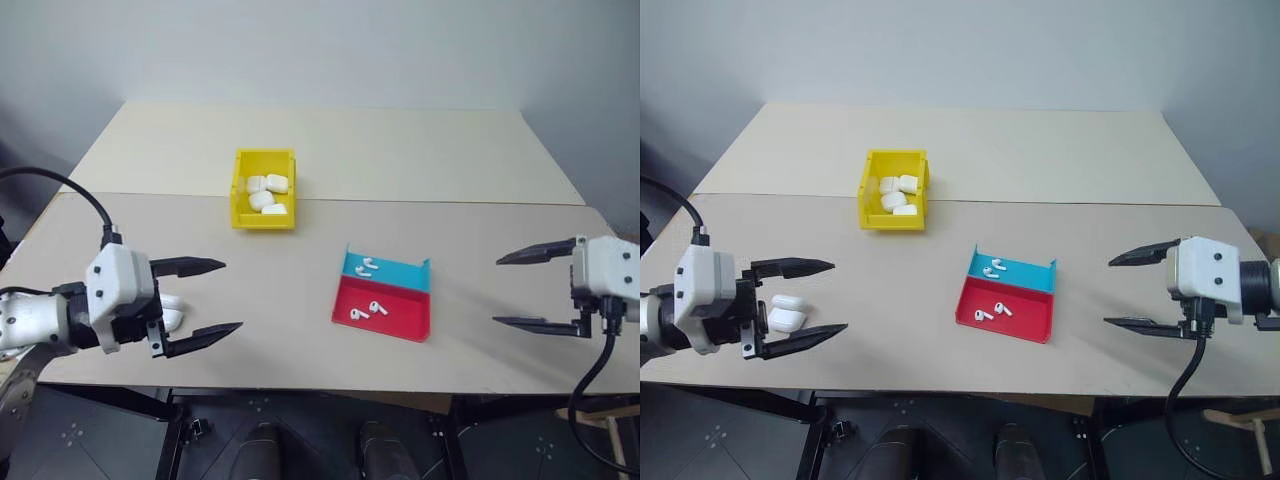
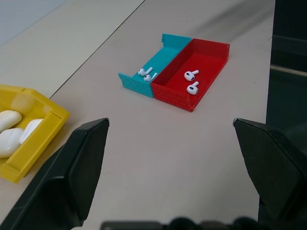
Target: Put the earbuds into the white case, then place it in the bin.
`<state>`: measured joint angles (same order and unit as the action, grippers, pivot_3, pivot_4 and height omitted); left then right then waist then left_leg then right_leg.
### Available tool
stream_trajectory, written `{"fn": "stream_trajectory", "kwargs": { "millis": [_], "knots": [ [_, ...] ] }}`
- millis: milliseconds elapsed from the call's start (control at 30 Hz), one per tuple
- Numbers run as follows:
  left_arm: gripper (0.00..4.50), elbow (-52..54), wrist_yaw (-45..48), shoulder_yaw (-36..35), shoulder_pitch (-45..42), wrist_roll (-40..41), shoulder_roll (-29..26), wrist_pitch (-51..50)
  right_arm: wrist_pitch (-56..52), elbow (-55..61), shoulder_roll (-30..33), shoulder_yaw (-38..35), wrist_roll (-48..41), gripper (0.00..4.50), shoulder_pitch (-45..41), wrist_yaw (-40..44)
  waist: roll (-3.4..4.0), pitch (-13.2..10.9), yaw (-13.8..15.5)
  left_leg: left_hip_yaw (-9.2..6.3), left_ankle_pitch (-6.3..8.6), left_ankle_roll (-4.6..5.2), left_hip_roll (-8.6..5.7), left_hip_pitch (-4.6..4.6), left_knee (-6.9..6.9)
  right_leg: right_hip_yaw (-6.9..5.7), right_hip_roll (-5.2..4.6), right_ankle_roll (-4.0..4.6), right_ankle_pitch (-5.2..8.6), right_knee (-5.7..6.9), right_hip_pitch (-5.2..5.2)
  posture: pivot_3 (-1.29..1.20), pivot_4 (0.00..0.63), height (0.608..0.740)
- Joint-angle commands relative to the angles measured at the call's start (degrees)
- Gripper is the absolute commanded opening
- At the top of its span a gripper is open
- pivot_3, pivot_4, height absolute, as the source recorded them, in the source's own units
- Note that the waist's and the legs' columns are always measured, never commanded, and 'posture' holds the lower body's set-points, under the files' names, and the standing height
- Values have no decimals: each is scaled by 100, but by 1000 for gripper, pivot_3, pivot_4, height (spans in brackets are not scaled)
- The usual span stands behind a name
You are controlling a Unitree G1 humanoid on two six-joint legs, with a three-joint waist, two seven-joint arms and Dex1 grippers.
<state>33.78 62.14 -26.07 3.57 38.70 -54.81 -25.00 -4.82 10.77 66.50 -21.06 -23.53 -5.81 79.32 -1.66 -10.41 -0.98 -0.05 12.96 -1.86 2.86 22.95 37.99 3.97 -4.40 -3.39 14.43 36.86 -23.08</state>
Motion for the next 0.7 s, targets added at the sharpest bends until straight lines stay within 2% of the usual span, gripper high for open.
{"fn": "stream_trajectory", "kwargs": {
  "millis": [33,467,600,700],
  "knots": [
    [4500,155,-133,-171,-27,161,-12,-90,107,75,30,-123,-25,4457,-89,-40,0,0,1,0,0,0,0,0,0,0,0,0,0,0,0,0,150,740],
    [4500,436,-683,-175,124,-107,3,-224,105,60,84,-65,12,4457,-139,-32,0,0,-10,0,0,0,0,0,0,0,0,0,0,0,0,0,150,740],
    [4500,946,-1564,-207,258,-508,20,-694,139,-46,86,63,52,4457,-293,-21,-1,0,-3,0,0,0,0,-1,0,0,0,0,0,0,1,0,150,740],
    [4500,1642,-2703,-104,187,-1065,104,-1375,159,-161,72,211,101,4457,-481,-35,-2,0,-3,-1,0,0,0,0,0,0,0,0,0,0,2,0,150,740]
  ]
}}
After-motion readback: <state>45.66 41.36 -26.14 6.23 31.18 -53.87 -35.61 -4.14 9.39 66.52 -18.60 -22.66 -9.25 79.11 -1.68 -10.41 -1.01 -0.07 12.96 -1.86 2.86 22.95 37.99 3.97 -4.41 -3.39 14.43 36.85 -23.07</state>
